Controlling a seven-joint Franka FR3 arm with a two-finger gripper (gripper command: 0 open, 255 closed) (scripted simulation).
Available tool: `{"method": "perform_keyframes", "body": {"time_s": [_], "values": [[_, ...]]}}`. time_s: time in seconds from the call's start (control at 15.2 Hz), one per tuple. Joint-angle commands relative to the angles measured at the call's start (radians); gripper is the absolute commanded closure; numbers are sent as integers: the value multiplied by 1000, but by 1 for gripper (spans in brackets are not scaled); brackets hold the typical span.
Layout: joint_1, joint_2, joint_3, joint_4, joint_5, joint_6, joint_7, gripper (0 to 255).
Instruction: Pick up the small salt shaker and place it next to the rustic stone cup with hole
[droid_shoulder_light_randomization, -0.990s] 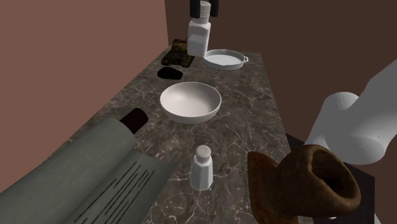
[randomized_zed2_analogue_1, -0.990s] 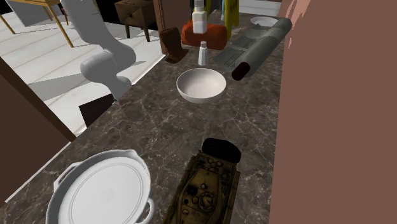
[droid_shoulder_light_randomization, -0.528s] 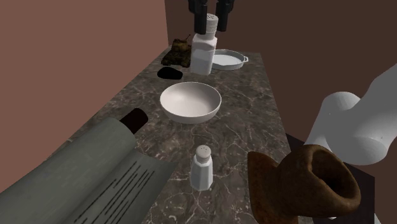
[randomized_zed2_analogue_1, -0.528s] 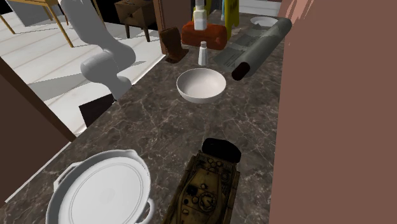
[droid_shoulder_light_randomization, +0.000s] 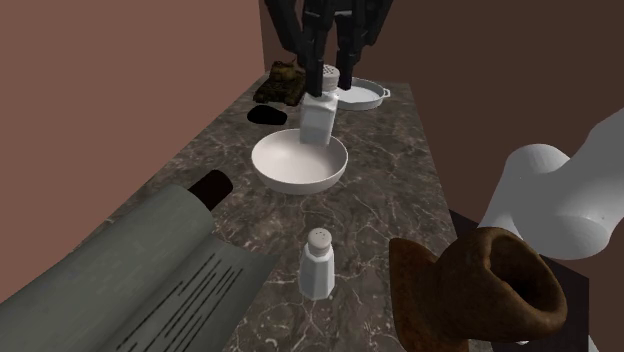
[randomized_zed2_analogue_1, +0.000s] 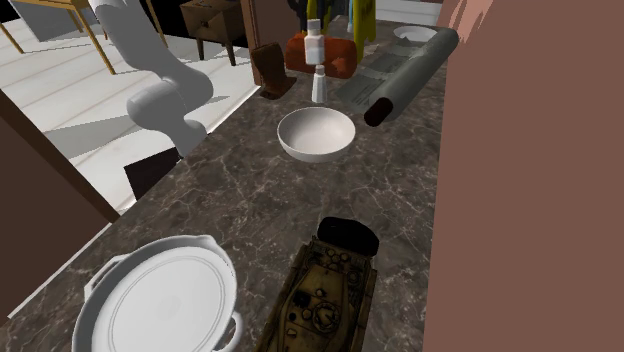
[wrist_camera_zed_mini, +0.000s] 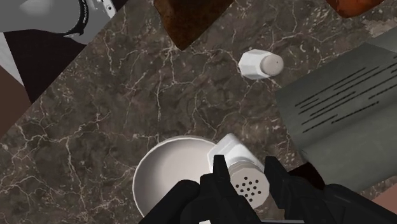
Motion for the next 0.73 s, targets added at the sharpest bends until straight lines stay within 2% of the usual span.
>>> {"method": "perform_keyframes", "body": {"time_s": [0.0, 0.66], "values": [[2, -13, 0, -39, 4, 27, -4, 255], [12, -67, 2, -223, 22, 158, -20, 255]]}}
